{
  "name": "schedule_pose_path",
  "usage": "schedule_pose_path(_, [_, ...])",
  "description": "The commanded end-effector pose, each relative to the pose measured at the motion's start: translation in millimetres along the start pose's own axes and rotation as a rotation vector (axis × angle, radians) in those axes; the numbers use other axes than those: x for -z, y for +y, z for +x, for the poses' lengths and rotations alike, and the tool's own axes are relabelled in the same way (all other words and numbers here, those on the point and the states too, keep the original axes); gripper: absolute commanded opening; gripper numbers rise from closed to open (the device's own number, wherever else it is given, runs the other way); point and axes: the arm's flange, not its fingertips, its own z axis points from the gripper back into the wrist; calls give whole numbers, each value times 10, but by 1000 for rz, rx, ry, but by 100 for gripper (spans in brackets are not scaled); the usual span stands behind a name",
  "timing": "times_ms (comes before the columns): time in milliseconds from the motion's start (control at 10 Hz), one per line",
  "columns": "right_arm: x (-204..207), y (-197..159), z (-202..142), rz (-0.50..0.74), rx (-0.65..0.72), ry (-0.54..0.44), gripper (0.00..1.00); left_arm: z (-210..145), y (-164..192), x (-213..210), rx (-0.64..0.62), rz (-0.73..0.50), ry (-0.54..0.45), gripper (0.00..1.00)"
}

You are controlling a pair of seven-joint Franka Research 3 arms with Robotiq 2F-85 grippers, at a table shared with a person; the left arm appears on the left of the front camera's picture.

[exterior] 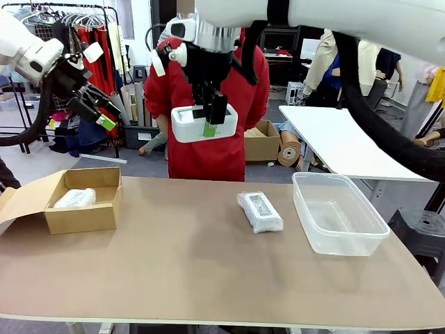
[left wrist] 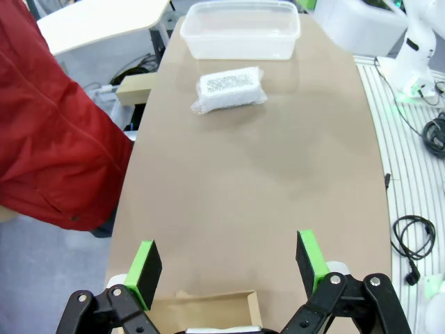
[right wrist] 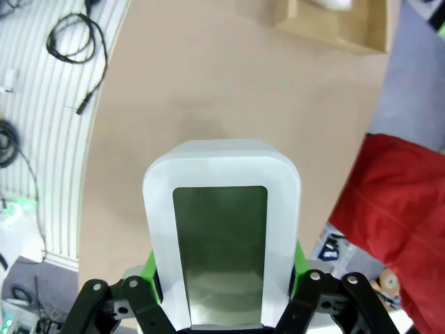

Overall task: Separate and place wrapped and unwrapped clocks.
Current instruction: Pick up the Digital clock indicated by the person.

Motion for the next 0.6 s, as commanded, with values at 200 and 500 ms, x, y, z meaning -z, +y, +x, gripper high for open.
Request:
schedule_pose_path(200, [-103,-15,-21,-56,68,47,0,0,-8,-10,6,1,1,100])
schedule_pose_path(500, [-91,17,-23,-27,24,15,0,0,-8,-10,6,1,1,100])
